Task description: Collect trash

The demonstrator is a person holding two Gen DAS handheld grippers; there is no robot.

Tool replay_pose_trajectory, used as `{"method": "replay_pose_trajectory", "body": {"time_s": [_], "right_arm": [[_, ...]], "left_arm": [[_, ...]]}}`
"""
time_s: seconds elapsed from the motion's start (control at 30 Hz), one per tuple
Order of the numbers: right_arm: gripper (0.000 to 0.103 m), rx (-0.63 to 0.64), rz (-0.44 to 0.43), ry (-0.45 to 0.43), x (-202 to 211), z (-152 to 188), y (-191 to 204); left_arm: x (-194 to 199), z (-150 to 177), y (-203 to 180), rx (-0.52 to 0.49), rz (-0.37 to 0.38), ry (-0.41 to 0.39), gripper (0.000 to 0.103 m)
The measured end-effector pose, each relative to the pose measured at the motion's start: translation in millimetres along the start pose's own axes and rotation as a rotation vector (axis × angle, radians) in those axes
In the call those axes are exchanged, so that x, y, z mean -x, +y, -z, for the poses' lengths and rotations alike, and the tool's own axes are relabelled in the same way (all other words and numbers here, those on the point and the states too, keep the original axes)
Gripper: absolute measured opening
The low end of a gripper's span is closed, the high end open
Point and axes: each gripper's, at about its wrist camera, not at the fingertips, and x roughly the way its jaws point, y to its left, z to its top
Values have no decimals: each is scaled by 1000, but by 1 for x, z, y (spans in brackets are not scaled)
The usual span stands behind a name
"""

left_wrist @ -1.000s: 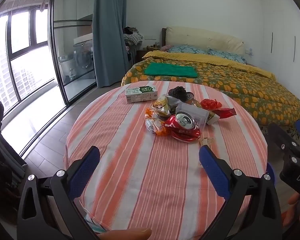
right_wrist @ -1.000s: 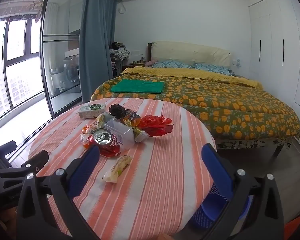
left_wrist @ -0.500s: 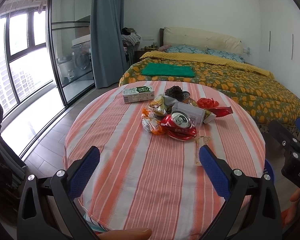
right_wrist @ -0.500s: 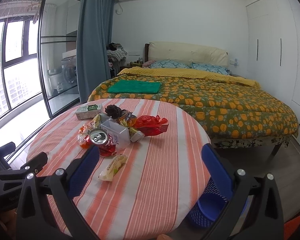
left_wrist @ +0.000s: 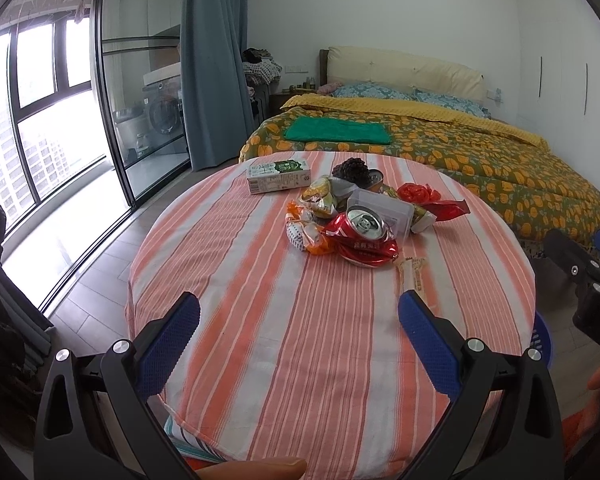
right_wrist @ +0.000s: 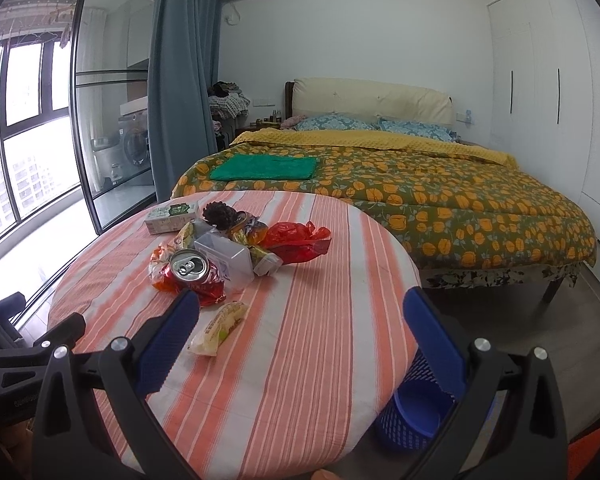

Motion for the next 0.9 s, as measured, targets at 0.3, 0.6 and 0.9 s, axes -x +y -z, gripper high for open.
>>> {"method": "replay_pose_trajectory", "body": {"time_s": [0.3,0.6,0.9], "right_arm": [[99,2,-4,10,-3,6,1],[99,1,-4,24,-7,8,-2],[99,6,-7,32,-9,10,-1]], "left_arm": [[-2,2,0,7,12,7,99],[-3,3,-3,4,20,12,99],[-3,3,-4,3,19,13,99]]}}
